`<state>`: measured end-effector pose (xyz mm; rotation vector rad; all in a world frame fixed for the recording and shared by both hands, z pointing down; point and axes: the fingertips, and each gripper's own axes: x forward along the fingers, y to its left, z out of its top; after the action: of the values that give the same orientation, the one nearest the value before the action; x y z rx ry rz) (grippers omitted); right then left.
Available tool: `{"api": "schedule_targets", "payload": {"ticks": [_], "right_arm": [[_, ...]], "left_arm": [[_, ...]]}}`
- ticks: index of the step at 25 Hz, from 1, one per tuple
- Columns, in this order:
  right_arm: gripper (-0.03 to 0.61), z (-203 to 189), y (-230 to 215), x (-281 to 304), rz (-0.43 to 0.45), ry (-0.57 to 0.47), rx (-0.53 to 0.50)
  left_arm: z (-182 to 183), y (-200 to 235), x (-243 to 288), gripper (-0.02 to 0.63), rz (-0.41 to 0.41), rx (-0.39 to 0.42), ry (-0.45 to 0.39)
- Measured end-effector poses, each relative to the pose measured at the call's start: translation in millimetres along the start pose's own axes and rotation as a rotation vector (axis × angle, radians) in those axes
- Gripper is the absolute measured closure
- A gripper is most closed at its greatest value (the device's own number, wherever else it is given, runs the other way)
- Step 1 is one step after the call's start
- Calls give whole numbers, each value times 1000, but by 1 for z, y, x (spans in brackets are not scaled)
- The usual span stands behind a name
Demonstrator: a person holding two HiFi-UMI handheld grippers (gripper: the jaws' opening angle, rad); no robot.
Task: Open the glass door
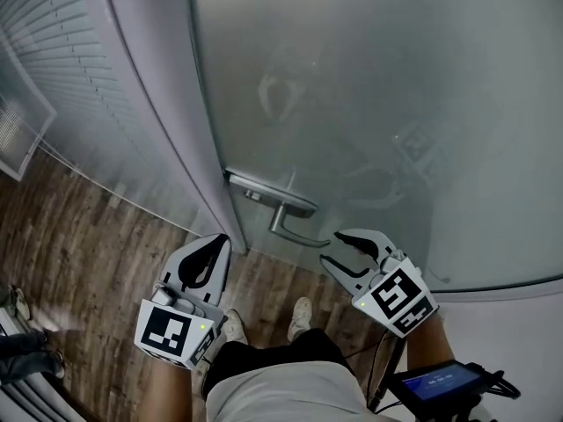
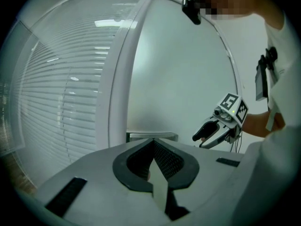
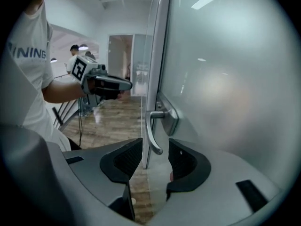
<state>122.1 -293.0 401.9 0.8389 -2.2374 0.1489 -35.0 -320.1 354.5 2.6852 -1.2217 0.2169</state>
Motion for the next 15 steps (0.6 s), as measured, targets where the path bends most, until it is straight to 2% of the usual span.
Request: {"api": "schedule_targets", "payload": {"ticks": [4,6,8,11,15], "right_arm": [[423,-4,12,6,24,57,-72],[428,-2,13,5,9,56,-72],[497,0,9,4,-19,49,-52],[499,-1,7,4,-41,41,-29],[500,-4,5,7,-64,60,-52]], "left_arm": [[-3,1,-5,614,13,-22,12],[-7,2,-8,614,13,-30,21],[-9,2,-9,614,12,-37,28],[-11,1,-10,614,9,-42,32],[-13,0,-7,614,1,-43,35]]}}
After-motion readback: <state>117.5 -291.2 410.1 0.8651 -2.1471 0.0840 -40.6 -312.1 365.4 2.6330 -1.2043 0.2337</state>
